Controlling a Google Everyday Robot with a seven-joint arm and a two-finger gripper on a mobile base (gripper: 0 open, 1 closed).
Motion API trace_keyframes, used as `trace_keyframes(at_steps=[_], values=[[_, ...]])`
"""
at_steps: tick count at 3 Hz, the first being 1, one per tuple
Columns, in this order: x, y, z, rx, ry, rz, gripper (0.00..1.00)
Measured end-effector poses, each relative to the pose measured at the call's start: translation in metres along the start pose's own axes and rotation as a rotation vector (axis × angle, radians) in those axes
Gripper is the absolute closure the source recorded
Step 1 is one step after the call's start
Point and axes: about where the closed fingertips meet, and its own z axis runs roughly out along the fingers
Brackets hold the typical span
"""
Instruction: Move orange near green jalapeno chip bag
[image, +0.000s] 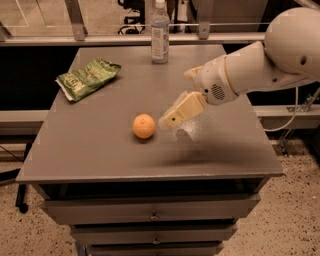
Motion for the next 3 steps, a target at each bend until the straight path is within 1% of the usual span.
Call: trace_keyframes(at_steps=[1, 2, 3], values=[[-0.001, 0.013, 0.015, -0.016, -0.052, 0.009, 0.0], [-0.005, 0.028, 0.04, -0.044, -0.117, 0.008, 0.0], [0.002, 0.035, 0.057, -0.053, -0.144, -0.002, 0.0]])
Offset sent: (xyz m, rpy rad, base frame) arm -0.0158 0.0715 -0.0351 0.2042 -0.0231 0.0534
